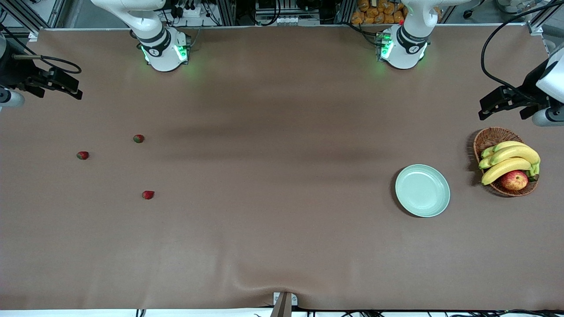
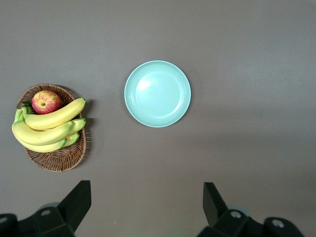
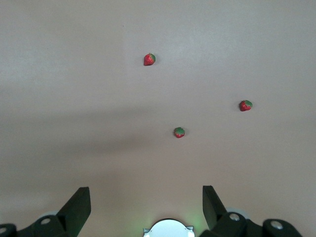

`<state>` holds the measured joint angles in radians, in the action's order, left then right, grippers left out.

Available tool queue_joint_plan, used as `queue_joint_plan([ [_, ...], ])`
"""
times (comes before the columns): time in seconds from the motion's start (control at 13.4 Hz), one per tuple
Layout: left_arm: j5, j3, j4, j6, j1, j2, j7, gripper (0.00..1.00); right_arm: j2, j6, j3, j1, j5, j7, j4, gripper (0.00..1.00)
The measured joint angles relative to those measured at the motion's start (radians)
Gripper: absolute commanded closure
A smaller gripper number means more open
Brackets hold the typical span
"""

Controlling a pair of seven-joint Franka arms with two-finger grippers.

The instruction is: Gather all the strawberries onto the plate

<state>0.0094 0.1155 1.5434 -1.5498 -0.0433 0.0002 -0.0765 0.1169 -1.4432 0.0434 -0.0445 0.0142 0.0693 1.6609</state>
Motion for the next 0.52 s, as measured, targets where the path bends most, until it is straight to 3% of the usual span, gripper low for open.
queue_joint_plan([
  [0.52, 0.0, 0.001, -0.002, -0.002, 0.0, 0.007, 0.0, 0.0, 0.0, -0.002, -0.001, 0.0, 0.0, 0.0, 0.0, 0.0],
])
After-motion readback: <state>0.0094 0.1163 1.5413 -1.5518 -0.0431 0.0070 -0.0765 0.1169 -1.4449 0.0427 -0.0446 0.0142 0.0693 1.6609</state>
